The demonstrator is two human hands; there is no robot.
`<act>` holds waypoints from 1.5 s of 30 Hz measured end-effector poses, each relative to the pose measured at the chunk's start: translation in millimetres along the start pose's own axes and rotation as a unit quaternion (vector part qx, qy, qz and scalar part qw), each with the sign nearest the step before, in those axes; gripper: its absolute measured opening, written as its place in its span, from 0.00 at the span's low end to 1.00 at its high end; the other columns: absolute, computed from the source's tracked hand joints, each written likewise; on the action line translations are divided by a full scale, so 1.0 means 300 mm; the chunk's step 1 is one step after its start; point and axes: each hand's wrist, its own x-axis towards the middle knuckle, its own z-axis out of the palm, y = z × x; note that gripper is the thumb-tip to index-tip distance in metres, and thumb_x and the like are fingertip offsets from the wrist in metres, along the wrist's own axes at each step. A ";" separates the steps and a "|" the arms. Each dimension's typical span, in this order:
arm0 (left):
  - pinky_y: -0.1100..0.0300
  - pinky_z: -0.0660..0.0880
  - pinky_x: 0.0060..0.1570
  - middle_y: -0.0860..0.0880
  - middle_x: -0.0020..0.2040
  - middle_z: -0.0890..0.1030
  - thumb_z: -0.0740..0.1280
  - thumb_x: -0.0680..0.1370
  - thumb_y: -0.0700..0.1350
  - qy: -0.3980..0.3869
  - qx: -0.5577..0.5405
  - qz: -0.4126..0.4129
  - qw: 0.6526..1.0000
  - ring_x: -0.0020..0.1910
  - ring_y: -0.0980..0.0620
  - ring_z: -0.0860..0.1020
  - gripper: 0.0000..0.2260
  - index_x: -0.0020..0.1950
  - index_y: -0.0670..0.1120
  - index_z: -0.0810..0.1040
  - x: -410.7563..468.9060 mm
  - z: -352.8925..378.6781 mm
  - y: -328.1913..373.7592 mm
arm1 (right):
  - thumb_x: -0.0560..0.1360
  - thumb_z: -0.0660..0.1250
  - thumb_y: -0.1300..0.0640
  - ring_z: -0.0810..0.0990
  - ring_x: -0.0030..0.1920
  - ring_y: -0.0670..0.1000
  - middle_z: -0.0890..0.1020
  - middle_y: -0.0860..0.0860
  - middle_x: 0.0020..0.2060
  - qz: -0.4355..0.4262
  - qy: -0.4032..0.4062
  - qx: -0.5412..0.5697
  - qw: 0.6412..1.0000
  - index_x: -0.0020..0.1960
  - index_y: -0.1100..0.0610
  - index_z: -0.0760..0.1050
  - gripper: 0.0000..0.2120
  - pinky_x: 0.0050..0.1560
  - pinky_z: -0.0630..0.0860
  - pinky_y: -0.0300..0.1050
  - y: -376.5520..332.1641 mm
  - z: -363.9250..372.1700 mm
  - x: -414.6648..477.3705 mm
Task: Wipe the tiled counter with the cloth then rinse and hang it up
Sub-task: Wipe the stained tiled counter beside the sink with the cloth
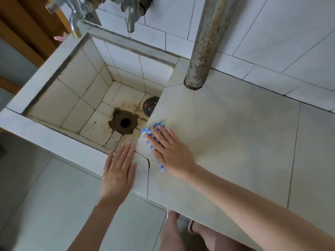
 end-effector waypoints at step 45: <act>0.62 0.36 0.73 0.52 0.78 0.46 0.43 0.82 0.55 -0.010 -0.040 -0.096 0.995 0.76 0.57 0.40 0.25 0.77 0.47 0.47 -0.098 -0.022 -0.076 | 0.82 0.41 0.53 0.57 0.75 0.56 0.60 0.55 0.74 0.236 -0.020 0.059 0.970 0.75 0.55 0.58 0.23 0.72 0.56 0.53 -0.206 -0.028 -0.324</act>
